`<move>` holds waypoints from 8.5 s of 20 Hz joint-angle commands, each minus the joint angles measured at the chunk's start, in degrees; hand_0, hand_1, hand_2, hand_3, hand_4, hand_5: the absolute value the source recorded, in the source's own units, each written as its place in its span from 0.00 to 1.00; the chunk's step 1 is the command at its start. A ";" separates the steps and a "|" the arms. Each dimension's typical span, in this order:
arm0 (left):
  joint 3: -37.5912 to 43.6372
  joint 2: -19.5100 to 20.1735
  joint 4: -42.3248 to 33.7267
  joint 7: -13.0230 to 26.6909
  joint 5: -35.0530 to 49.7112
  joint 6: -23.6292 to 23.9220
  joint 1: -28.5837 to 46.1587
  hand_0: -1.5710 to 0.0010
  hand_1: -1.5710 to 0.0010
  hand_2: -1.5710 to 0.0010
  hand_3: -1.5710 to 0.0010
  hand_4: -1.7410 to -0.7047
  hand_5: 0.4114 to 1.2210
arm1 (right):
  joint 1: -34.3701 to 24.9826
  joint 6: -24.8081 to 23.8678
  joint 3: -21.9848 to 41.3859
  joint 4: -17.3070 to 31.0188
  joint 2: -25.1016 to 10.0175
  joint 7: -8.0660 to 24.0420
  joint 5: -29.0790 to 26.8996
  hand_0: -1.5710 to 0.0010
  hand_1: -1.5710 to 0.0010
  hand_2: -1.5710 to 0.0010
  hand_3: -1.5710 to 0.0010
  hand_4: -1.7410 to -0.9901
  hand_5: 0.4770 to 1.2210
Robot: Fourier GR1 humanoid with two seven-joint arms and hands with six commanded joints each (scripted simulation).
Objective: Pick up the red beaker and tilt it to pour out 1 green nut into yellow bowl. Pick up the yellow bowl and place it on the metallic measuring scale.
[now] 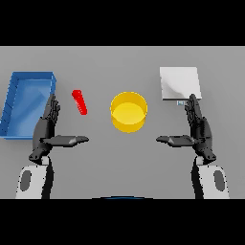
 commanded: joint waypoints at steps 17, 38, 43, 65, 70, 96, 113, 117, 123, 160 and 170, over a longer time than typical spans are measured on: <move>-5.46 3.31 -4.98 -0.75 -9.54 0.76 4.99 1.00 1.00 1.00 1.00 0.62 0.25 | 7.99 -4.41 9.72 -9.40 -1.11 -5.50 17.09 1.00 1.00 1.00 1.00 0.82 0.23; 1.45 1.56 33.11 -11.33 -12.32 6.68 -24.33 1.00 1.00 1.00 1.00 0.47 0.31 | 6.94 -2.46 8.26 -8.55 -1.25 -5.81 13.36 1.00 1.00 1.00 1.00 0.63 0.29; 2.77 0.88 39.95 -14.26 -12.96 8.83 -29.34 1.00 1.00 1.00 1.00 0.45 0.35 | 8.16 -1.98 7.96 -9.40 -1.87 -6.81 12.82 1.00 1.00 1.00 1.00 0.63 0.29; -3.49 5.63 33.43 -12.19 -20.66 10.04 -33.55 0.01 0.01 0.01 0.02 0.01 0.90 | 6.65 -5.26 9.12 -7.56 -1.64 -8.01 18.09 1.00 1.00 1.00 1.00 0.85 0.24; -11.10 9.65 30.38 -6.82 -28.53 6.84 -35.07 0.01 0.01 0.01 0.01 0.01 0.88 | 7.19 -4.11 8.61 -8.01 -2.39 -8.10 16.82 1.00 1.00 1.00 1.00 0.86 0.26; -49.53 14.48 46.61 -3.75 -68.58 -16.93 -65.10 0.00 0.00 0.00 0.00 0.01 1.00 | 6.57 -2.99 9.51 -7.59 -1.83 -7.57 16.74 1.00 1.00 1.00 1.00 0.91 0.30; -64.14 9.16 49.95 -7.26 -83.91 -19.34 -72.48 0.00 0.00 0.00 0.00 0.01 1.00 | 6.52 -4.20 9.49 -7.81 -1.54 -8.56 17.68 1.00 1.00 1.00 1.00 0.92 0.27; -63.24 9.82 51.00 -9.24 -84.17 -17.53 -75.01 0.00 0.00 0.00 0.00 0.01 1.00 | 6.39 -4.54 9.99 -7.60 -1.38 -7.80 18.76 1.00 1.00 1.00 1.00 0.95 0.28; -53.46 13.03 57.70 -10.62 -79.19 -16.00 -84.27 0.00 0.00 0.00 0.20 0.01 1.00 | 6.06 -5.45 9.88 -6.82 -1.31 -8.30 19.48 1.00 1.00 1.00 1.00 0.95 0.27; 3.48 27.02 28.06 28.85 -20.47 9.80 -31.96 0.00 0.00 0.00 0.03 0.00 0.97 | 5.96 -4.45 10.68 -6.31 -1.48 -8.93 19.00 1.00 1.00 1.00 1.00 0.98 0.23; 1.62 27.00 20.63 31.67 -21.87 8.43 -24.45 0.00 0.02 0.04 0.06 0.45 0.49 | 4.88 -5.43 10.08 -5.96 -1.52 -8.86 19.30 1.00 1.00 1.00 1.00 0.97 0.21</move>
